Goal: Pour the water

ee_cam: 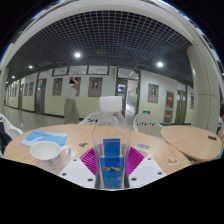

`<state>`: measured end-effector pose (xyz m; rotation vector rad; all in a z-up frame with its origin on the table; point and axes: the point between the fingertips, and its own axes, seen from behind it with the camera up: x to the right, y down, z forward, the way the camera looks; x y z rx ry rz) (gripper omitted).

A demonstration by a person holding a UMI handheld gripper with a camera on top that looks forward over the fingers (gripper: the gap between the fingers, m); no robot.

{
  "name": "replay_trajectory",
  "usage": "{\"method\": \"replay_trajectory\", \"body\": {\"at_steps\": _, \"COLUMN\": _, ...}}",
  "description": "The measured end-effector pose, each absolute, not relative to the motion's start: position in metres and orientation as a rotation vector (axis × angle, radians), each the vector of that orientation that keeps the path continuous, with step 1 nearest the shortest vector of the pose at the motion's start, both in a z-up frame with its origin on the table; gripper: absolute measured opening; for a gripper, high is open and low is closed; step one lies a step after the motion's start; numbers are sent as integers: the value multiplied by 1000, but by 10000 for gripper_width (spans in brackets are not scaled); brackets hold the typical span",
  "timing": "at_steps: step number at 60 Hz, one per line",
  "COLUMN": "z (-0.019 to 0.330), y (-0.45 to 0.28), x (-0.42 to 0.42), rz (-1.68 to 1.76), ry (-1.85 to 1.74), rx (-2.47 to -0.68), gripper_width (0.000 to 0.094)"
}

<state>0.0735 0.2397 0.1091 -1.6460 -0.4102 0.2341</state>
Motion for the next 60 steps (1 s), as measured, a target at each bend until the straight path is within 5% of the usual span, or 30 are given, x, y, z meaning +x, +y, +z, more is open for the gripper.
{"method": "replay_trajectory", "body": {"at_steps": 13, "z": 98, "y": 236, "x": 77, "rz": 347, "ry": -351, "rx": -1688, "gripper_width": 421}}
{"method": "replay_trajectory", "body": {"at_steps": 17, "z": 94, "y": 234, "x": 72, "rz": 348, "ry": -386, "rx": -1702, "gripper_width": 530}}
{"method": "replay_trajectory", "body": {"at_steps": 22, "z": 96, "y": 218, "x": 71, "rz": 372, "ry": -410, "rx": -1750, "gripper_width": 872}}
{"method": "replay_trajectory", "body": {"at_steps": 33, "z": 106, "y": 189, "x": 96, "rz": 350, "ry": -400, "rx": -1769, "gripper_width": 845}}
{"method": "replay_trajectory", "body": {"at_steps": 60, "z": 106, "y": -38, "x": 87, "rz": 573, "ry": -458, "rx": -1850, "gripper_width": 841}}
